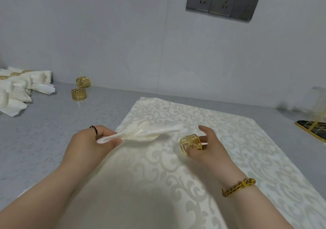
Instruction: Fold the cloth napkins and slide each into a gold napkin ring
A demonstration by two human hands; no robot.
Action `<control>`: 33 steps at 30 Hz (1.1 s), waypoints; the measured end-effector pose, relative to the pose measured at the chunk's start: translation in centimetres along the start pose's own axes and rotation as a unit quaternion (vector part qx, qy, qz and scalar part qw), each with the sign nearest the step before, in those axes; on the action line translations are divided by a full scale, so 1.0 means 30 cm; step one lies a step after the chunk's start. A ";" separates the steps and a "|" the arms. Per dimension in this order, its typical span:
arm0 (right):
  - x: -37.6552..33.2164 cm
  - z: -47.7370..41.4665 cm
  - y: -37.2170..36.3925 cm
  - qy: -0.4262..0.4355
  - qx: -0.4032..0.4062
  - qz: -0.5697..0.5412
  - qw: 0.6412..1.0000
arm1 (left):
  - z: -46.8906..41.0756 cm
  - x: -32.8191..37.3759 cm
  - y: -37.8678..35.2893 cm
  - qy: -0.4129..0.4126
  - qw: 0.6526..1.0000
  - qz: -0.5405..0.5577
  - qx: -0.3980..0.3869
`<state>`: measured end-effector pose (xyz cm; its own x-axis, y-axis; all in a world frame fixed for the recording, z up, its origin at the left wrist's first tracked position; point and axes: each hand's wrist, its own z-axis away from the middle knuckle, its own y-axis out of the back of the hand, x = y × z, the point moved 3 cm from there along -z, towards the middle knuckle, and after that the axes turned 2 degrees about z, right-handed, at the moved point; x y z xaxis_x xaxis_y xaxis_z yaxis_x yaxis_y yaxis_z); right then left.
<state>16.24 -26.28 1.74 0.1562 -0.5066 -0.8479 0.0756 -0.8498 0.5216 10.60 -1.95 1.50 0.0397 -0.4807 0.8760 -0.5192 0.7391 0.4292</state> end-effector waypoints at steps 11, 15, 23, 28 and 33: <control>-0.027 0.008 -0.004 0.062 0.021 -0.186 0.980 | 0.025 0.004 -0.003 -0.012 1.000 0.016 -0.013; -0.034 0.013 -0.010 0.078 0.000 -0.177 0.981 | 0.037 0.012 -0.007 -0.037 0.999 0.019 -0.025; -0.046 0.032 -0.039 0.074 -0.018 -0.134 0.988 | 0.047 0.019 -0.016 -0.076 0.995 0.036 -0.051; -0.044 0.046 -0.058 0.076 -0.010 -0.092 0.993 | 0.051 0.021 -0.029 -0.092 0.993 0.037 -0.066; -0.050 0.046 -0.061 0.081 -0.018 -0.088 0.993 | 0.051 0.022 -0.037 -0.104 0.990 0.054 -0.081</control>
<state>14.50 -24.18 1.92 0.2933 -0.3181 -0.9015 0.1508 -0.9158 0.3722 9.89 -3.80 1.26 -0.1950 -0.4688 0.8615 -0.3666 0.8495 0.3793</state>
